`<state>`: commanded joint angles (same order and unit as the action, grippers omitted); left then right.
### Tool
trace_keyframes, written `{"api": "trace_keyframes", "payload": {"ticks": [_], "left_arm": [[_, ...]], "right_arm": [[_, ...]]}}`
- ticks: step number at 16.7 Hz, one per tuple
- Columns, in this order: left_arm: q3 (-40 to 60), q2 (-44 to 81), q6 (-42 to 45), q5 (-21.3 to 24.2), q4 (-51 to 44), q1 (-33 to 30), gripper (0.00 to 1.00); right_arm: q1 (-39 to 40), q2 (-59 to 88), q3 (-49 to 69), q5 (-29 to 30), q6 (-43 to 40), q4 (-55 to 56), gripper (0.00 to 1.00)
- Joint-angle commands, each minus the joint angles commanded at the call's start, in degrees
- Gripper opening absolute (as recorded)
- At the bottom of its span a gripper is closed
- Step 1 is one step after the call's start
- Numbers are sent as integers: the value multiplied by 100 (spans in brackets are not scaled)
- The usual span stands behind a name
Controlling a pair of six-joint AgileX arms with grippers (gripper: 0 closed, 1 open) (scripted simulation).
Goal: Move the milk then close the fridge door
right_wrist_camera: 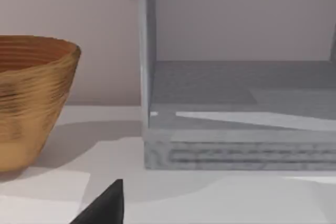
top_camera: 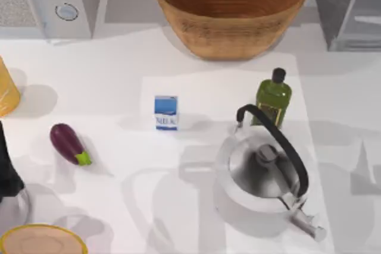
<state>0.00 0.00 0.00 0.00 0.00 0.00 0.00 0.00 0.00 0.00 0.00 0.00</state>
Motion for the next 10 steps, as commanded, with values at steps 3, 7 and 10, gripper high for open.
{"api": "trace_keyframes", "payload": {"ticks": [3,7,10], "left_arm": [[0,0,0,0,0,0,100],[0,0,0,0,0,0,100],[0,0,0,0,0,0,100]], "right_arm": [[78,78,7,75,2,78,100],[957,889,58,950,11,888,100],[2109,1800,101,2110,10,1789,100]]}}
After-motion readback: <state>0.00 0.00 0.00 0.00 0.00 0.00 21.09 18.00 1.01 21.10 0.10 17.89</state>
